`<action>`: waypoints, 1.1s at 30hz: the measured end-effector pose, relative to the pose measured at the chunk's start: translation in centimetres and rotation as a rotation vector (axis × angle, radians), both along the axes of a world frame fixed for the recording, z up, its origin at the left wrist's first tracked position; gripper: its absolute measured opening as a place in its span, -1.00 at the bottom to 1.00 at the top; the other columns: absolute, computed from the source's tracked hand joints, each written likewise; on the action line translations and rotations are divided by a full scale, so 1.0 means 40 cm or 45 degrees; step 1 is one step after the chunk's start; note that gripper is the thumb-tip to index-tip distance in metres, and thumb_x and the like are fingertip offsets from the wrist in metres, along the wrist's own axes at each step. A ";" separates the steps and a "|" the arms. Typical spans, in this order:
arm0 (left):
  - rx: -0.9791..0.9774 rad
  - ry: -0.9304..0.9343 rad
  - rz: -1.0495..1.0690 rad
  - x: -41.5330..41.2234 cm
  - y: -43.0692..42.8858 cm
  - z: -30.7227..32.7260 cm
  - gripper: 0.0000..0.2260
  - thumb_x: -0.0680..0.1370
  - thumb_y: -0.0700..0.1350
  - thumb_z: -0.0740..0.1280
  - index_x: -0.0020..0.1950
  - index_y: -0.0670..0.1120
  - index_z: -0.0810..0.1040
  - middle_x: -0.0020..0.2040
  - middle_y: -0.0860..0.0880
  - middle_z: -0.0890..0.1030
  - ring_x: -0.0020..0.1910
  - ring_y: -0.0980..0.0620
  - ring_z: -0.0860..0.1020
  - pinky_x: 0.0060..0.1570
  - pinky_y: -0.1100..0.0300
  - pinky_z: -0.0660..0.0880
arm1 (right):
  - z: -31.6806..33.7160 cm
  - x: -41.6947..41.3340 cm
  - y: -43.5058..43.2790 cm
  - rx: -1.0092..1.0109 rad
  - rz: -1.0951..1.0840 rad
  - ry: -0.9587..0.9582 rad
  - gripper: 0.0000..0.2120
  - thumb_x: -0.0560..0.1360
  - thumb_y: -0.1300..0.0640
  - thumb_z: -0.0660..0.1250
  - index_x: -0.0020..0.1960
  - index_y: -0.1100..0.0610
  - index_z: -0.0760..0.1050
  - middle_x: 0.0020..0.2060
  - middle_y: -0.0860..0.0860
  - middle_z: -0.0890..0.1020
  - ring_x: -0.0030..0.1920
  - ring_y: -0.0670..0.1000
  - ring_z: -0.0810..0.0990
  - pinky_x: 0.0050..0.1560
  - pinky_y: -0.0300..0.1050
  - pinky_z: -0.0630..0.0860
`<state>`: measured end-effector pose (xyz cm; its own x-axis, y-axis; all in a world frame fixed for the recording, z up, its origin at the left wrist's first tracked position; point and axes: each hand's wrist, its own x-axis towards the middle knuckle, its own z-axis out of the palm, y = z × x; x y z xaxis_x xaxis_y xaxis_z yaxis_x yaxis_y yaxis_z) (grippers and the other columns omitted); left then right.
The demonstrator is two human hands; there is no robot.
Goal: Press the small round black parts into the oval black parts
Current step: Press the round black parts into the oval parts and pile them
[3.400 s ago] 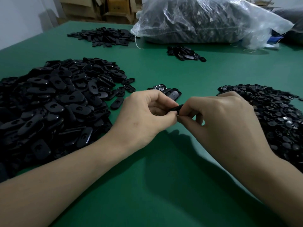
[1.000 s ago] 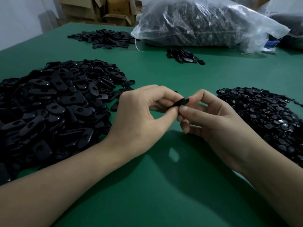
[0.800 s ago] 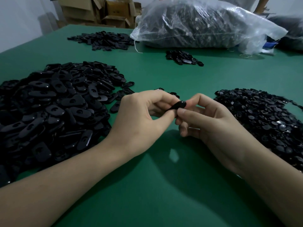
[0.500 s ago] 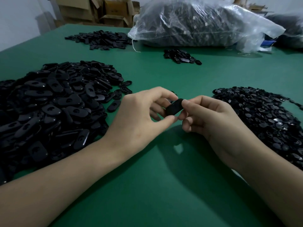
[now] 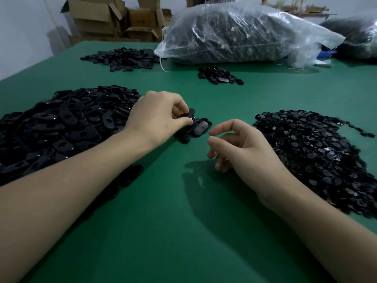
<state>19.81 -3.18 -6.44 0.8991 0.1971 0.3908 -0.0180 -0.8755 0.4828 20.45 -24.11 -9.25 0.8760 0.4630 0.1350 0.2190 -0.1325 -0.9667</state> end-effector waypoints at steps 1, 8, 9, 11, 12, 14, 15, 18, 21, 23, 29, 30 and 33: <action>0.037 0.024 0.018 0.011 0.002 -0.004 -0.79 0.44 0.13 0.57 -0.01 0.08 0.72 -0.18 0.14 0.71 -0.12 0.13 0.68 0.05 0.05 0.62 | -0.001 0.002 -0.001 -0.006 0.003 -0.009 -0.95 0.58 0.11 0.39 0.04 0.02 0.54 -0.27 0.04 0.71 -0.40 0.03 0.61 -0.33 -0.10 0.50; 0.052 0.040 0.070 -0.008 0.061 0.032 -0.91 0.56 0.06 0.48 -0.01 0.09 0.75 -0.22 0.24 0.64 -0.18 0.28 0.60 -0.06 0.31 0.53 | 0.007 0.010 -0.016 -0.062 -0.018 -0.083 -0.94 0.55 0.07 0.38 0.02 -0.04 0.55 -0.26 0.00 0.72 -0.36 -0.01 0.65 -0.23 0.01 0.55; 0.099 0.104 0.090 -0.022 0.078 0.048 -0.94 0.56 0.05 0.48 -0.04 0.12 0.74 -0.22 0.26 0.63 -0.18 0.31 0.58 -0.08 0.32 0.51 | 0.009 0.009 -0.016 -0.076 -0.024 -0.102 -0.94 0.56 0.08 0.38 0.02 -0.04 0.55 -0.26 -0.01 0.72 -0.36 -0.01 0.65 -0.21 0.04 0.56; 0.248 0.290 0.129 -0.053 0.103 0.071 -0.92 0.54 0.11 0.48 -0.08 0.15 0.72 -0.21 0.24 0.65 -0.16 0.23 0.60 -0.06 0.21 0.54 | 0.011 0.007 -0.014 -0.105 -0.039 -0.131 -0.94 0.57 0.11 0.38 0.01 -0.03 0.55 -0.27 -0.02 0.72 -0.35 0.00 0.66 -0.16 0.12 0.59; 0.346 0.358 0.159 -0.067 0.106 0.074 -0.88 0.53 0.16 0.48 -0.07 0.15 0.73 -0.20 0.22 0.66 -0.15 0.18 0.61 -0.07 0.17 0.56 | 0.012 0.006 -0.014 -0.127 -0.046 -0.146 -0.94 0.58 0.12 0.38 0.01 -0.03 0.55 -0.27 -0.03 0.72 -0.34 0.01 0.66 -0.13 0.14 0.61; 0.562 0.414 0.242 -0.090 0.097 0.061 -0.77 0.50 0.26 0.45 -0.01 0.14 0.72 -0.14 0.17 0.69 -0.11 0.06 0.63 -0.07 0.10 0.60 | 0.015 0.003 -0.014 -0.195 -0.061 -0.200 -0.93 0.58 0.13 0.38 -0.01 -0.04 0.55 -0.27 -0.05 0.71 -0.31 0.03 0.67 -0.10 0.12 0.63; 0.669 0.436 0.278 -0.099 0.089 0.051 -0.71 0.49 0.30 0.43 0.01 0.13 0.71 -0.10 0.12 0.69 -0.06 -0.02 0.63 -0.04 0.07 0.61 | 0.017 0.002 -0.015 -0.235 -0.076 -0.241 -0.93 0.57 0.12 0.38 -0.02 -0.04 0.55 -0.27 -0.07 0.71 -0.29 0.04 0.67 -0.11 0.09 0.62; 0.826 0.512 0.334 -0.108 0.076 0.037 -0.67 0.53 0.29 0.40 0.12 0.10 0.67 0.04 0.02 0.68 0.06 -0.13 0.62 -0.01 0.03 0.59 | 0.024 0.015 -0.028 -0.349 -0.180 -0.389 -0.92 0.56 0.13 0.38 -0.05 -0.05 0.56 -0.28 -0.06 0.69 -0.25 -0.03 0.65 -0.22 -0.08 0.57; 0.822 0.553 0.358 -0.111 0.079 0.040 -0.70 0.57 0.16 0.42 0.25 0.09 0.64 0.10 -0.01 0.67 0.09 -0.16 0.62 0.00 0.00 0.59 | 0.033 0.036 -0.051 -0.461 -0.266 -0.483 -0.93 0.55 0.12 0.39 -0.04 -0.05 0.56 -0.26 -0.09 0.66 -0.27 -0.13 0.59 -0.30 -0.26 0.50; 0.781 0.528 0.341 -0.112 0.076 0.037 -0.76 0.59 0.06 0.44 0.25 0.11 0.64 0.11 0.00 0.68 0.10 -0.14 0.63 0.02 0.00 0.60 | 0.038 0.048 -0.067 -0.569 -0.311 -0.546 -0.92 0.55 0.13 0.38 -0.02 -0.05 0.57 -0.25 -0.12 0.63 -0.26 -0.13 0.57 -0.24 -0.25 0.51; 0.570 0.446 0.243 -0.106 0.088 0.032 -0.75 0.52 -0.13 0.50 0.12 0.16 0.64 -0.06 0.13 0.65 -0.01 -0.01 0.62 0.02 0.04 0.60 | 0.051 0.067 -0.095 -1.086 -0.508 -0.781 -0.76 0.53 0.13 0.34 0.18 0.03 0.61 -0.01 0.03 0.62 0.18 0.18 0.49 0.18 0.15 0.48; 0.530 0.429 0.224 -0.105 0.092 0.032 -0.73 0.51 -0.16 0.51 0.12 0.15 0.64 -0.10 0.15 0.63 -0.05 0.01 0.62 -0.01 0.08 0.58 | 0.052 0.067 -0.096 -1.173 -0.533 -0.796 -0.73 0.54 0.11 0.34 0.22 0.04 0.61 0.07 0.07 0.61 0.23 0.19 0.46 0.21 0.16 0.45; 0.456 0.407 0.179 -0.102 0.094 0.031 -0.73 0.49 -0.22 0.51 0.08 0.12 0.67 -0.18 0.19 0.60 -0.13 0.11 0.61 -0.05 0.16 0.55 | 0.050 0.067 -0.100 -1.364 -0.547 -0.803 -0.72 0.56 0.03 0.34 0.23 0.08 0.63 0.15 0.12 0.57 0.26 0.21 0.42 0.19 0.16 0.39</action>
